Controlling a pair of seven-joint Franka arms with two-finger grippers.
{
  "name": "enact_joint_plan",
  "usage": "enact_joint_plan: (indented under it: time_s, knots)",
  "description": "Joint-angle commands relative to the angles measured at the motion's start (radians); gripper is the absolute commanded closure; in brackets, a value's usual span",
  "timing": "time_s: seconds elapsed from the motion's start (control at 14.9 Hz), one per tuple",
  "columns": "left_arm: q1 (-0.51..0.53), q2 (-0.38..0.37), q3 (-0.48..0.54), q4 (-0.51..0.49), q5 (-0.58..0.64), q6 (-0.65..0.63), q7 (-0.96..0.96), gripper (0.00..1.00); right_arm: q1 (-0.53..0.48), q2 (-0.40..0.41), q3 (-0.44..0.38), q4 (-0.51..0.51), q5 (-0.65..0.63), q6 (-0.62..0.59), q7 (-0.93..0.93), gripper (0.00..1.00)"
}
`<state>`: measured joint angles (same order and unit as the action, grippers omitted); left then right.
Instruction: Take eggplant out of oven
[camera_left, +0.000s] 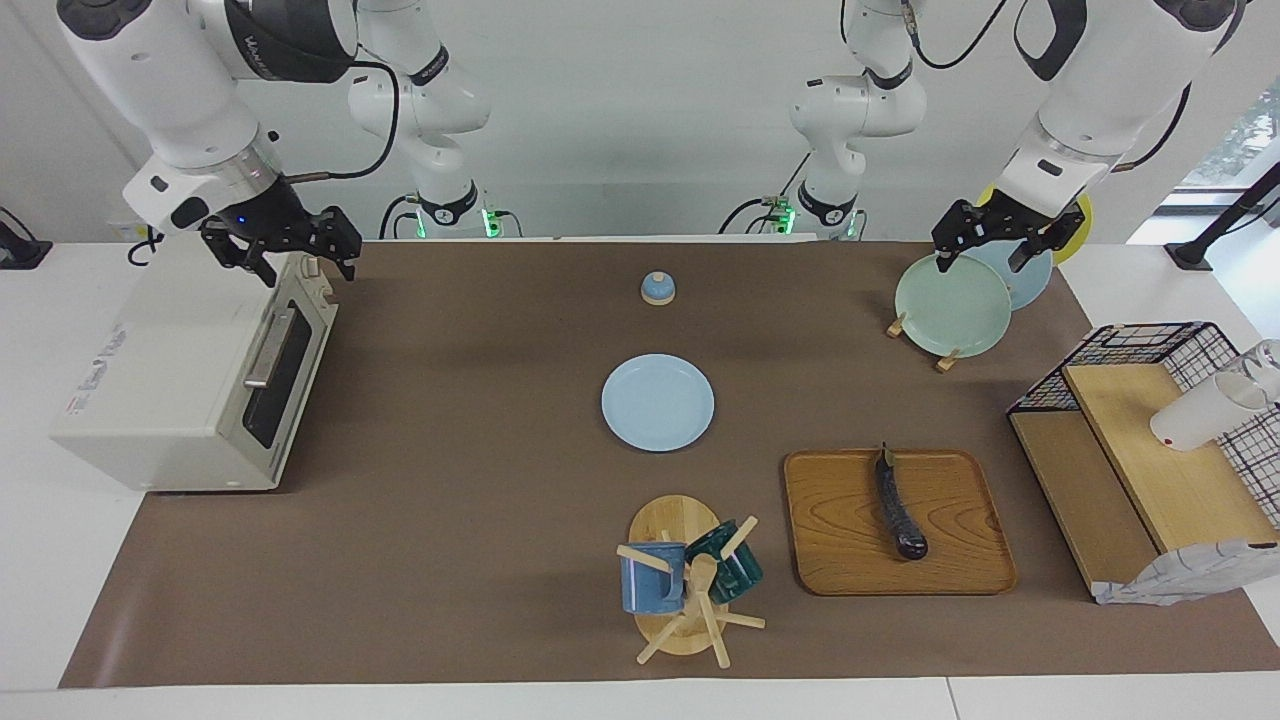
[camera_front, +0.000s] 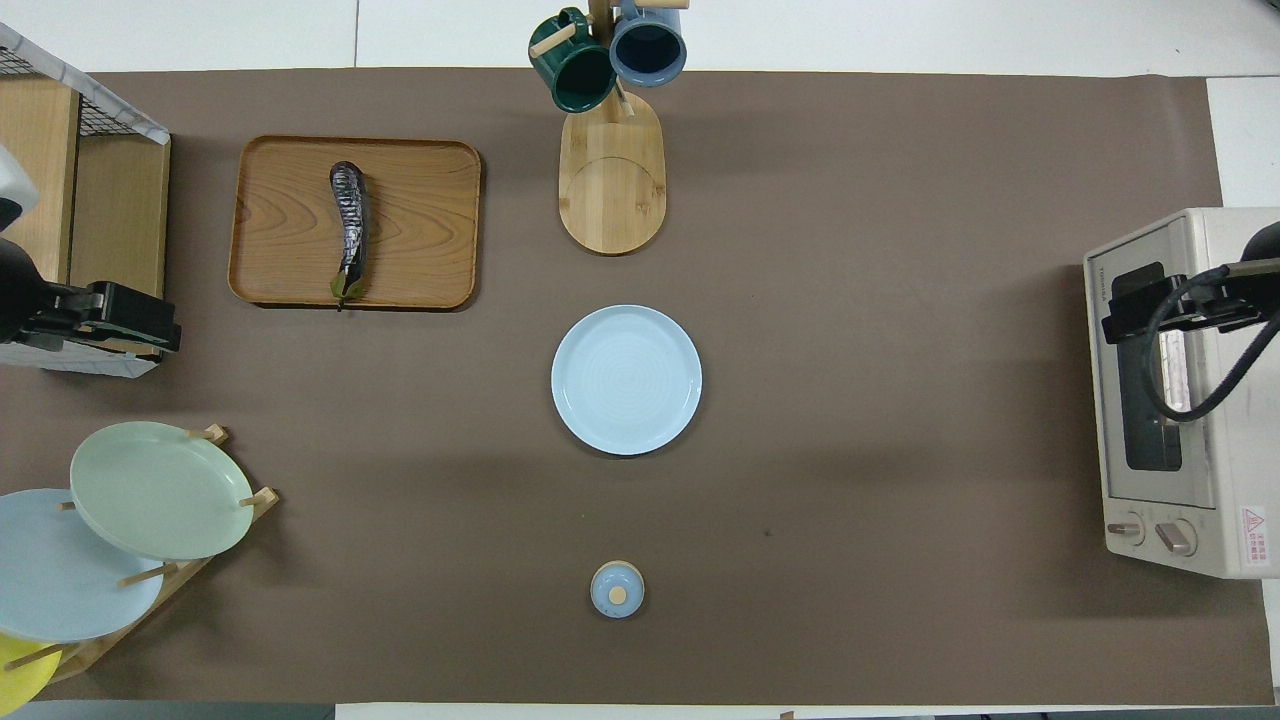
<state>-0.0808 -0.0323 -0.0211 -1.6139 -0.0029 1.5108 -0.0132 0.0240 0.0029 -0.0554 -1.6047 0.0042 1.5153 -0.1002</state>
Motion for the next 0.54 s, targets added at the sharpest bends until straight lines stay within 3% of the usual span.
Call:
enact_joint_plan:
  time_s: [0.0,0.47]
  knots:
    - [0.023,0.002,-0.019,0.012,0.021,-0.015,-0.001,0.0,0.001,-0.001,0.002,0.005,-0.003,0.01,0.014,0.0]
    - [0.024,-0.001,-0.02,0.011,0.012,-0.015,-0.002,0.0,0.001,-0.001,0.002,0.003,-0.003,0.008,0.014,0.0]
